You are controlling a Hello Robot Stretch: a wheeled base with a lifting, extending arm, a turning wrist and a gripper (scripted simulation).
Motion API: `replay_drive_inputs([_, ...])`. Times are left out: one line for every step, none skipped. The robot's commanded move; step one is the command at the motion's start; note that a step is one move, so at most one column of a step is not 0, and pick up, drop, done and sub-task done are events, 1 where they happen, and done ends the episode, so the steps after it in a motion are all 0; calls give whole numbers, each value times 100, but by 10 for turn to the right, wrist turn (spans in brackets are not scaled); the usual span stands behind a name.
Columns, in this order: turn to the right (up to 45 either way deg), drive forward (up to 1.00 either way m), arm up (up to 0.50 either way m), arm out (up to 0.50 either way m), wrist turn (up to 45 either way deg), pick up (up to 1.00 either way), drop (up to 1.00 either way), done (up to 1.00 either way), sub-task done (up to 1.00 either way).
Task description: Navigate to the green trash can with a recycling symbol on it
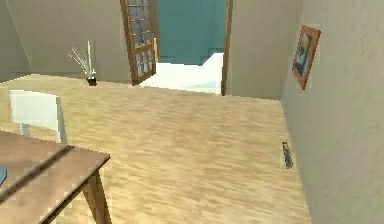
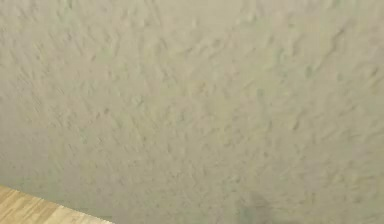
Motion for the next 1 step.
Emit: replay_drive_inputs([30, 0, 0, 0, 0, 0, 0, 0, 0])
